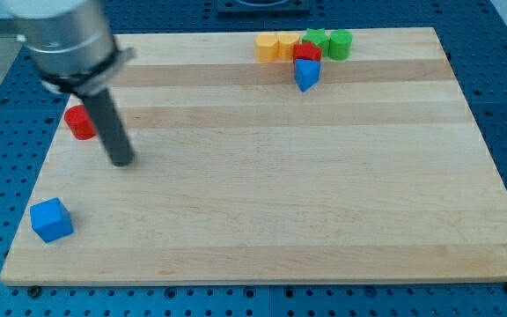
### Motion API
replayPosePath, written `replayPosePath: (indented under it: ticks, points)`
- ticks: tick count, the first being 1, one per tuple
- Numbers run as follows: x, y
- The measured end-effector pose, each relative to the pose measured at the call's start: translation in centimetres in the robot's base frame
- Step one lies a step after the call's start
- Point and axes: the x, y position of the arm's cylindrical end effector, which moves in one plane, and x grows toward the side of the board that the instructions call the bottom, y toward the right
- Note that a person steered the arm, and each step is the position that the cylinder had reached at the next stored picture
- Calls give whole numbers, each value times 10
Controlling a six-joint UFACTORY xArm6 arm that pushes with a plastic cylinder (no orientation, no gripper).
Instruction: Slide the red circle to the center
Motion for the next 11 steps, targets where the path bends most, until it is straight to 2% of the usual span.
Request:
replayPosePath:
  ticks: [1,2,3,5,8,9,11]
  points:
    - [-7,-75]
    - [-16,-87]
    - [-46,-81]
    - [-40,-34]
    - [-89,-40]
    - [-94,-40]
    - [-87,6]
